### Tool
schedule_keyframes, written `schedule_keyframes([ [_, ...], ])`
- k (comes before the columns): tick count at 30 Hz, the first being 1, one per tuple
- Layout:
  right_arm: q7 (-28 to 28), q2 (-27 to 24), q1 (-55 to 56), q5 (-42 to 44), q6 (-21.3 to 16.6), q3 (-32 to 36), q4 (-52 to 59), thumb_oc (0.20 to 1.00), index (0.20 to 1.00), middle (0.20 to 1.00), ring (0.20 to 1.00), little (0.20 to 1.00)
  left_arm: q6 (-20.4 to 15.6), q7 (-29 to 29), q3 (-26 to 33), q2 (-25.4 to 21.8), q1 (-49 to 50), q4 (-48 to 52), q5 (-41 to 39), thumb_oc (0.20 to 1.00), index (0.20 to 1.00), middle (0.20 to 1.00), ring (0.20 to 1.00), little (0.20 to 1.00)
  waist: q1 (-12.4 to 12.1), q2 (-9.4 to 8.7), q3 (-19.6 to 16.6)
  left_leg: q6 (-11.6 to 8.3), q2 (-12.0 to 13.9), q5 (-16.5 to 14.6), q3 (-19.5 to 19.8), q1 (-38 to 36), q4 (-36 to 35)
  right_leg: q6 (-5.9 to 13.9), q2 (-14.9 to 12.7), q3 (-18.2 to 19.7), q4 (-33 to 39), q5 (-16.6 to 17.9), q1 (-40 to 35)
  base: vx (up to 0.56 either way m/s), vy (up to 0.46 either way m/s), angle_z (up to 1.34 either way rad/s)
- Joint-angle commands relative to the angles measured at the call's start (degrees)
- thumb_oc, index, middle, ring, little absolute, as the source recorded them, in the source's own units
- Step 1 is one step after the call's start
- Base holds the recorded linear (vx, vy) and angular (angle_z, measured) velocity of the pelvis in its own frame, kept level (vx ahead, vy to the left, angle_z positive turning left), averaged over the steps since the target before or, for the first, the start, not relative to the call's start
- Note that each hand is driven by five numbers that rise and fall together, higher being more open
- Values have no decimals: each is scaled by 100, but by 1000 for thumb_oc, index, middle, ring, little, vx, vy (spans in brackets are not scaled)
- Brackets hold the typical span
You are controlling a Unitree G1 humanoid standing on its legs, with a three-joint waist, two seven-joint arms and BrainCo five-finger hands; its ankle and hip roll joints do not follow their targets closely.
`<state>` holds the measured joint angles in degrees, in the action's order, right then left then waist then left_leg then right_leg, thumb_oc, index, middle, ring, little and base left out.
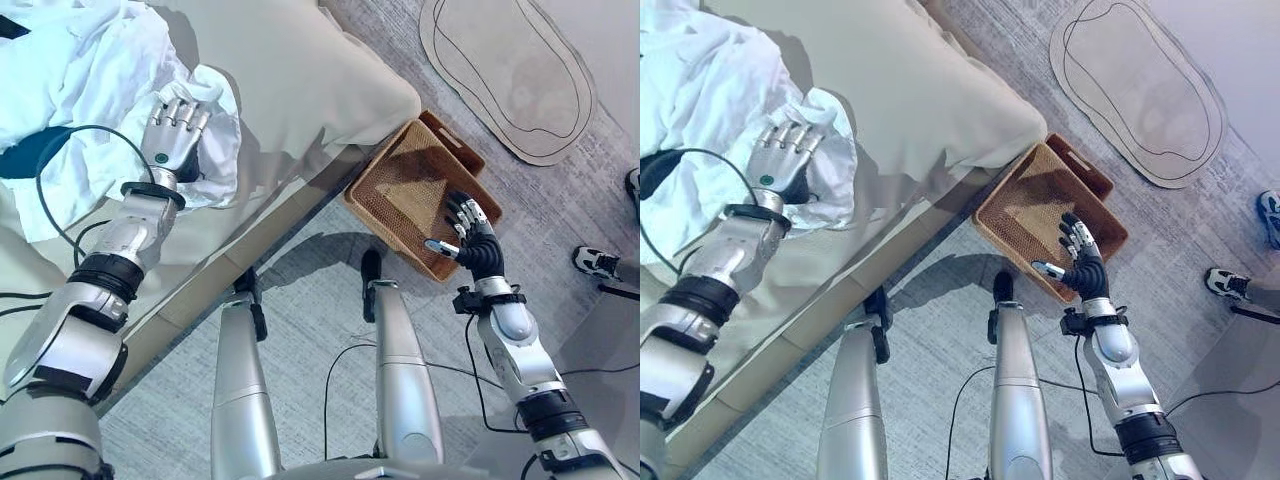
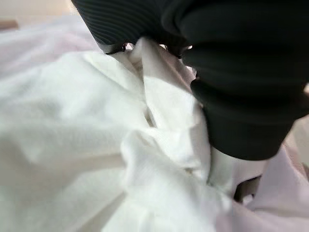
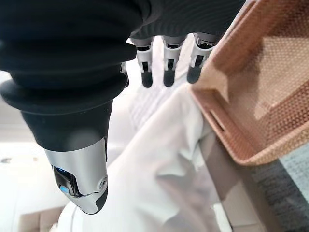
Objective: Pick up clothes into the bucket
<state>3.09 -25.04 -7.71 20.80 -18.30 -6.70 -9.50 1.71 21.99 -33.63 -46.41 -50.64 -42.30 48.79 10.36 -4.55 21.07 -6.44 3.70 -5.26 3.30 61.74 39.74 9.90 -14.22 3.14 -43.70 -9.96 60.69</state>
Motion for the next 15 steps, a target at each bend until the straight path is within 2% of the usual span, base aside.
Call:
schedule_keyframes([
  [1,-44,-215,56,17,-228,-47,191,1000,1000,1000,1000,1000,-153,-193,-13,-141,244,-211,312,200,200,200,200,200,129,129,-245,499,-243,-351,-195,122,338,-110,230,4,1157,1105,76,0,0,0],
  [9,-24,-174,91,-38,-255,-32,87,1000,1000,1000,1000,1000,-266,-232,-31,-1,479,-183,338,200,200,200,200,200,104,182,-378,510,-269,-306,-212,-100,106,-86,205,-37,1350,1137,-117,0,0,0],
  [15,-35,-147,157,-142,-233,-107,-2,1000,1000,1000,1000,1000,-311,-202,224,180,907,-45,262,200,200,200,200,200,-3,201,-517,464,-295,-116,-212,-933,-667,-52,139,-167,1982,1264,-918,12,-3,0],
])
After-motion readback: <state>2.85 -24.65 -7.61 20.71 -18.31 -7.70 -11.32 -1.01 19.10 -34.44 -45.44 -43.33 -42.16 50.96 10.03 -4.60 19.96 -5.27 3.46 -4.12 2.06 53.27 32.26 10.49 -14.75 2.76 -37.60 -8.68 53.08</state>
